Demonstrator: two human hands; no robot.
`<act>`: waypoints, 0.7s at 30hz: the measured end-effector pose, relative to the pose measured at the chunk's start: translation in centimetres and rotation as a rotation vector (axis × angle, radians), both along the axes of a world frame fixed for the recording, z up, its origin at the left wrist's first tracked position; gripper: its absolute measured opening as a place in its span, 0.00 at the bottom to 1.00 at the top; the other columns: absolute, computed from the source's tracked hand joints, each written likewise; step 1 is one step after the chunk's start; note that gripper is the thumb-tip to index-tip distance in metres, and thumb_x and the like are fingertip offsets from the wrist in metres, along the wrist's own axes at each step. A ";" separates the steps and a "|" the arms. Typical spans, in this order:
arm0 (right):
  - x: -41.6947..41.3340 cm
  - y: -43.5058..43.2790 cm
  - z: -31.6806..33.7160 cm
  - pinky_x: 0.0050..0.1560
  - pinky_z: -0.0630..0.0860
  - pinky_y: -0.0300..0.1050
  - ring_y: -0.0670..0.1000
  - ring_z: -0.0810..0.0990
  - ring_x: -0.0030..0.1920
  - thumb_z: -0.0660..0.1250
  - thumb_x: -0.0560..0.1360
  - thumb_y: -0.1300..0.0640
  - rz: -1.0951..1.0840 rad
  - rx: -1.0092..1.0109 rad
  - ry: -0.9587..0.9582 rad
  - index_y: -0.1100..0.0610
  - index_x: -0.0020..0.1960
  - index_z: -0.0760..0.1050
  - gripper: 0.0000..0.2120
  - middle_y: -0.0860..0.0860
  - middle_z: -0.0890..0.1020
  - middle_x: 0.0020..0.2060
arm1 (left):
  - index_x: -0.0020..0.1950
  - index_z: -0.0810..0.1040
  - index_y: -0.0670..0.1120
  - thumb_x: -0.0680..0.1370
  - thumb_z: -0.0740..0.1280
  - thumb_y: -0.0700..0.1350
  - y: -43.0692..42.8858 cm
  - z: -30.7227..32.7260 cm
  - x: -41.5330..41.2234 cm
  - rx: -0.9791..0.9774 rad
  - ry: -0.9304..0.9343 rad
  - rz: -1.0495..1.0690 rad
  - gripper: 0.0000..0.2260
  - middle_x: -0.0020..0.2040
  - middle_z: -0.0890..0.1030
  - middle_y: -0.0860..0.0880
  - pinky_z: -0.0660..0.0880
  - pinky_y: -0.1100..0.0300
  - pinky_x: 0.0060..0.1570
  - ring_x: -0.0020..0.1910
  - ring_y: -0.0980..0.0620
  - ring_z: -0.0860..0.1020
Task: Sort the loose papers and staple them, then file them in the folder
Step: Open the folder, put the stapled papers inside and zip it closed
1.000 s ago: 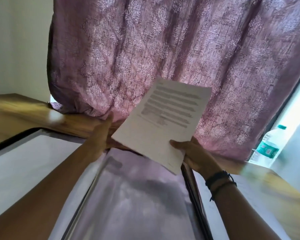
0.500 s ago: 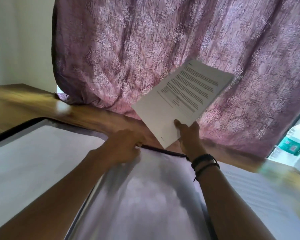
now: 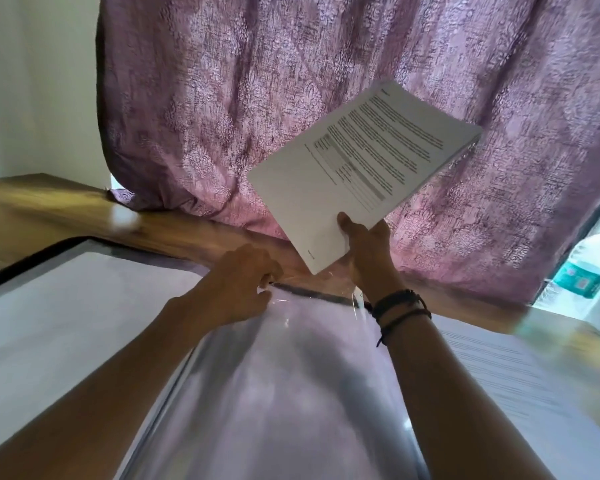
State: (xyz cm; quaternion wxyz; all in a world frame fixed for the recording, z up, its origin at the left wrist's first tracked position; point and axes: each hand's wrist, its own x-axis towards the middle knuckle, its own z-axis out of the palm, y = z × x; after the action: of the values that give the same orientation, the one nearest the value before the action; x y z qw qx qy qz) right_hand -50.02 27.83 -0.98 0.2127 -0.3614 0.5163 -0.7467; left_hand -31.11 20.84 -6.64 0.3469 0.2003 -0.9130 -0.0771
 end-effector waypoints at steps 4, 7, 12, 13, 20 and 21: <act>0.8 -0.7 0.9 0.58 0.76 0.65 0.61 0.80 0.58 0.65 0.76 0.69 0.048 -0.009 0.041 0.61 0.60 0.73 0.13 0.61 0.81 0.54 | 0.39 0.79 0.48 0.69 0.72 0.47 0.3 0.0 -0.1 0.048 0.090 -0.062 0.04 0.39 0.76 0.56 0.70 0.64 0.41 0.39 0.57 0.73; 1.5 -0.9 1.4 0.58 0.77 0.62 0.60 0.80 0.57 0.65 0.77 0.69 0.100 -0.007 0.092 0.57 0.57 0.73 0.12 0.57 0.81 0.52 | 0.42 0.78 0.44 0.72 0.72 0.45 0.7 0.5 -0.5 0.143 0.161 -0.070 0.06 0.39 0.79 0.53 0.71 0.70 0.38 0.38 0.56 0.76; 1.6 -0.9 1.7 0.54 0.80 0.55 0.56 0.81 0.52 0.64 0.77 0.69 0.184 0.132 0.240 0.58 0.60 0.73 0.13 0.57 0.81 0.53 | 0.45 0.76 0.48 0.73 0.66 0.47 0.6 0.4 -0.8 0.086 0.154 -0.121 0.04 0.37 0.80 0.52 0.79 0.56 0.38 0.35 0.53 0.78; 1.2 -0.8 1.6 0.54 0.80 0.54 0.57 0.81 0.52 0.64 0.76 0.70 0.186 0.164 0.261 0.59 0.59 0.75 0.14 0.57 0.82 0.53 | 0.44 0.76 0.49 0.73 0.66 0.47 0.6 0.4 -0.8 0.089 0.156 -0.105 0.02 0.37 0.80 0.53 0.79 0.54 0.38 0.35 0.54 0.78; -3.8 0.5 -1.8 0.58 0.78 0.60 0.59 0.82 0.56 0.66 0.75 0.70 0.283 0.335 0.276 0.62 0.65 0.73 0.19 0.58 0.82 0.58 | 0.46 0.76 0.52 0.69 0.65 0.58 0.7 0.1 -0.7 0.204 0.114 0.010 0.12 0.38 0.79 0.56 0.76 0.57 0.45 0.39 0.57 0.78; -4.3 0.7 -2.4 0.59 0.77 0.62 0.60 0.81 0.57 0.66 0.75 0.70 0.295 0.330 0.249 0.63 0.66 0.73 0.20 0.58 0.82 0.58 | 0.46 0.76 0.53 0.69 0.63 0.59 0.5 0.1 -0.6 0.228 0.072 0.043 0.13 0.38 0.79 0.56 0.75 0.57 0.46 0.39 0.57 0.77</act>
State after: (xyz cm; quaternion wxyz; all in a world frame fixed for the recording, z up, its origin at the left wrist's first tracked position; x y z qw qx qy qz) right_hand -54.36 28.54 -3.35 0.3104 -0.4824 0.5952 -0.5628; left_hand -31.70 21.31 -6.53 0.3561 0.2551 -0.8807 -0.1803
